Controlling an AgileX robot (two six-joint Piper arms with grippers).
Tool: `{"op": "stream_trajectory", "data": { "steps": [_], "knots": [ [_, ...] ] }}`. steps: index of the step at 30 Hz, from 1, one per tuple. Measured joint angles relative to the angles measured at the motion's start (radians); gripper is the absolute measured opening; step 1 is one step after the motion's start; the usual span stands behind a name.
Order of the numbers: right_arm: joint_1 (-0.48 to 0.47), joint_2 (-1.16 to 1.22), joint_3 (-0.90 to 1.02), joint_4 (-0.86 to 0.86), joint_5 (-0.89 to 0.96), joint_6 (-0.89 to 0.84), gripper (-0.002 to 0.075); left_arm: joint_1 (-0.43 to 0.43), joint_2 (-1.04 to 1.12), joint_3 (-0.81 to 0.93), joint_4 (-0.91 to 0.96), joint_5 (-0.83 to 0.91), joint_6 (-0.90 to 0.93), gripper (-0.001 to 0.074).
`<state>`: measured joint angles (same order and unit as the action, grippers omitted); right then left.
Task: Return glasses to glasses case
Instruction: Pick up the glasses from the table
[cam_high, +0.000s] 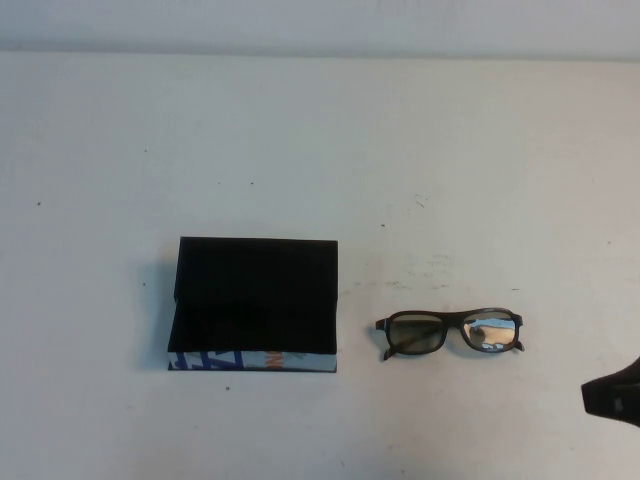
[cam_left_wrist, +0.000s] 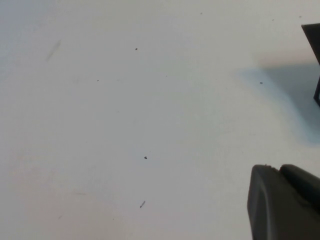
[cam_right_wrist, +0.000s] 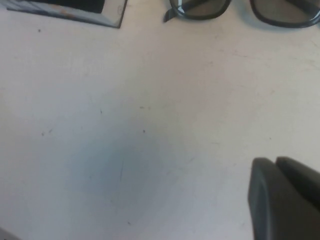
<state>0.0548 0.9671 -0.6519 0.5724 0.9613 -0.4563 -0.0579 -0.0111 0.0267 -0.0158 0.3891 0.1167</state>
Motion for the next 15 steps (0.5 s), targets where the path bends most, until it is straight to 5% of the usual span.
{"op": "stream_trajectory", "data": {
  "steps": [15],
  "knots": [
    [0.387, 0.452, -0.343, -0.197, -0.030, -0.174, -0.0011, 0.000, 0.000, 0.000, 0.000, 0.000, 0.000, -0.0004]
  ]
}}
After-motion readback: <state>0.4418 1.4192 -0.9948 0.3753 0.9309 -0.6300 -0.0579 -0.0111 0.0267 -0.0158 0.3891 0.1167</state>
